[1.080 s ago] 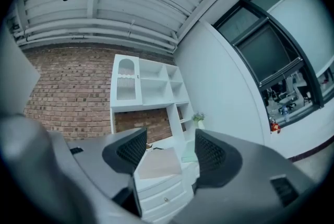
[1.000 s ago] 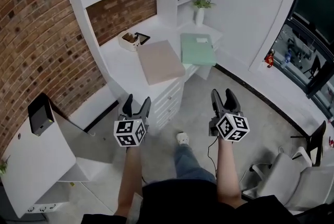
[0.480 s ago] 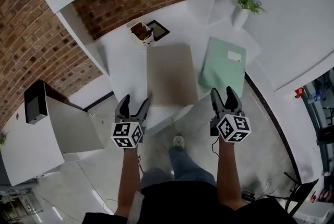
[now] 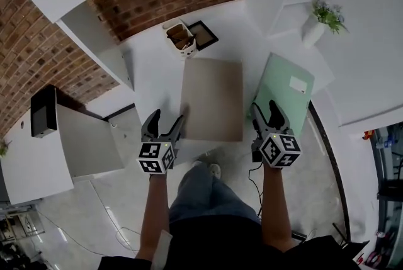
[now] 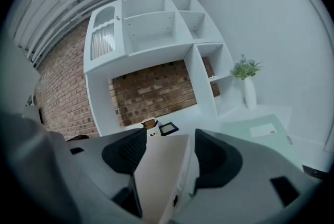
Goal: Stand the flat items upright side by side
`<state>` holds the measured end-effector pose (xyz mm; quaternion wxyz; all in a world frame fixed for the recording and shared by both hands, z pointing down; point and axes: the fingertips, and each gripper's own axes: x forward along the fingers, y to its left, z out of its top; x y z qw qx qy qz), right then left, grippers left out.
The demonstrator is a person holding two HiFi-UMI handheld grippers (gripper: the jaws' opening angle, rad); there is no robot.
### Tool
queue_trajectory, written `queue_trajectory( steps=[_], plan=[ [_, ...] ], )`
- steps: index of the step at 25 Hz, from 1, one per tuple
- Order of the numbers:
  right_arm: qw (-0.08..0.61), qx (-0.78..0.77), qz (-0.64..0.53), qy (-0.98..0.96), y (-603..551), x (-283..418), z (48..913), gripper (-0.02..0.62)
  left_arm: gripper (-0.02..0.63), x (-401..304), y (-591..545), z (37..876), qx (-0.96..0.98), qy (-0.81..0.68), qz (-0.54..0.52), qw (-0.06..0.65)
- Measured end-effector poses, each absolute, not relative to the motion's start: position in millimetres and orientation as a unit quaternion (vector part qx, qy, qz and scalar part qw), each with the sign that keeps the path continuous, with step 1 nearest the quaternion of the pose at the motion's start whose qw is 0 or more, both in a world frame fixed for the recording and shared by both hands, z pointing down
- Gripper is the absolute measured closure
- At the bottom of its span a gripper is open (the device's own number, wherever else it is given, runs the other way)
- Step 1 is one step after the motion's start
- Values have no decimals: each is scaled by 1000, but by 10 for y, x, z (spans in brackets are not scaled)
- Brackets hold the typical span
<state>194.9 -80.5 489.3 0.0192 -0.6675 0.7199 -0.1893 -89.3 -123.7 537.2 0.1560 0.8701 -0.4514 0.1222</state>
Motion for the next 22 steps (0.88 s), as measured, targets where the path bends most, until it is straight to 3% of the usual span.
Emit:
queue_trajectory(
  steps=[8,22],
  plan=[
    [-34,-628,-256,734,-1204,1849,5087,325,293,-566,-1637,5440,874,-410,173,193],
    [-168,-557,-410,702,-1606,1685,5979,262,279,-244,-2100,6092,830,-360,280,321]
  ],
)
